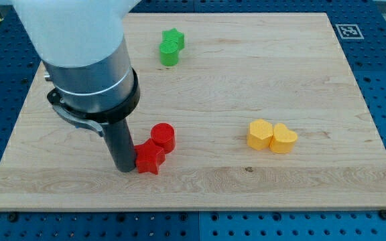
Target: Separate the blue cube and the blue triangle
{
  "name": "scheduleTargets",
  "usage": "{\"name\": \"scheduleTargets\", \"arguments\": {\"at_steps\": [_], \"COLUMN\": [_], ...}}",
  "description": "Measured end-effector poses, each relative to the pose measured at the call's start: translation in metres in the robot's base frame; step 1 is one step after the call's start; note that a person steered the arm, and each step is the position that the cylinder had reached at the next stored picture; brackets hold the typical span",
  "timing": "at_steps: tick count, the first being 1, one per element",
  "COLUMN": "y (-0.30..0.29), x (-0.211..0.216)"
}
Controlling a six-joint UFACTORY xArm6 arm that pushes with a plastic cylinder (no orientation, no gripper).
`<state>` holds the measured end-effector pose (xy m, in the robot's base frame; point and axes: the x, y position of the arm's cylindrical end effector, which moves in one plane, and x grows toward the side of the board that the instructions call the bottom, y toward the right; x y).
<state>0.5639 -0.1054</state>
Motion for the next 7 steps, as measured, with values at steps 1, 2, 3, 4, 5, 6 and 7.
{"name": "scheduleTargets", "arguments": {"at_steps": [1, 2, 3, 4, 5, 6, 7], "y": [0.0, -0.017, -0.074, -0.135, -0.172, -0.134, -0.127], "x": [0.0, 0.002, -0.007, -0.041, -0.077, -0.116, -0.113]}}
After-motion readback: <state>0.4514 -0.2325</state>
